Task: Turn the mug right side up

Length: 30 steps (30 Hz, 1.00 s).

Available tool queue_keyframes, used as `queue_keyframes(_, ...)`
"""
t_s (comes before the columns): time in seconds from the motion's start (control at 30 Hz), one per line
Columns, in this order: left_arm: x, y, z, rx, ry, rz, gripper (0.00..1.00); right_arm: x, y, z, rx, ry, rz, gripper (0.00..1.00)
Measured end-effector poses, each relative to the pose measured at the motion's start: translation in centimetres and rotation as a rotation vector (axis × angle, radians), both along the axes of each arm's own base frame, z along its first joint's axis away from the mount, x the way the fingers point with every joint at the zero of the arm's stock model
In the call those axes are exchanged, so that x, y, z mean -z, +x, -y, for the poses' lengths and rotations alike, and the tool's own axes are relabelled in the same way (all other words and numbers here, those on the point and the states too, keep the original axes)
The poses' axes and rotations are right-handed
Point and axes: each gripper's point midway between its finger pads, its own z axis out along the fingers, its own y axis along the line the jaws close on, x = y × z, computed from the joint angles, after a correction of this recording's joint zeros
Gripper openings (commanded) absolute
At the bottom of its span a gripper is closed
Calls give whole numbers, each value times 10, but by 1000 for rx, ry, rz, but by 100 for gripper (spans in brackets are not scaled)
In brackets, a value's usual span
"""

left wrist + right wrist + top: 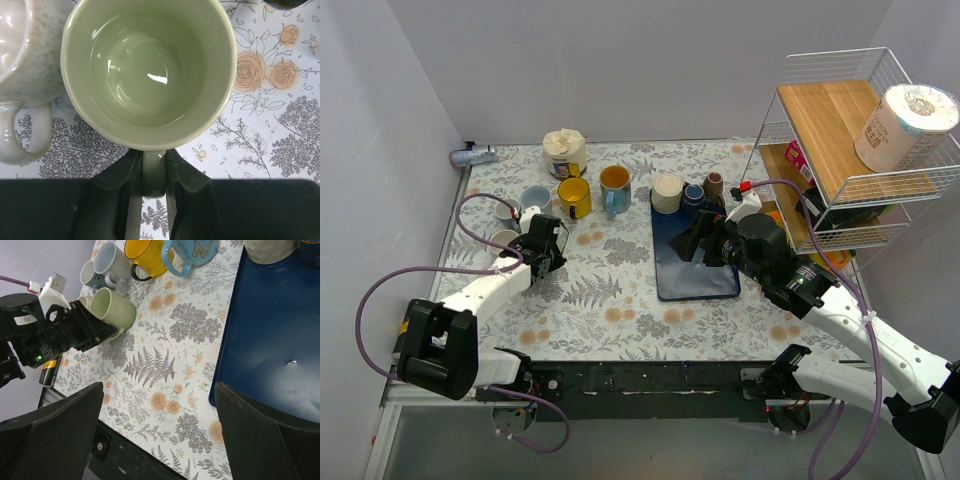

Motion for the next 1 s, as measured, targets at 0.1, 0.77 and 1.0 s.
queue_keyframes(0.1, 6, 0, 2, 8, -5, -17, 33, 0, 1, 1, 8, -3, 3, 99)
queue_keyframes(0.77, -21, -4, 9, 11, -72, 46, 84, 4, 15, 3, 40, -38, -7, 98)
queue_keyframes(1.0, -76, 2, 14, 23, -126, 153, 92, 0, 37, 5, 45, -162, 78, 98)
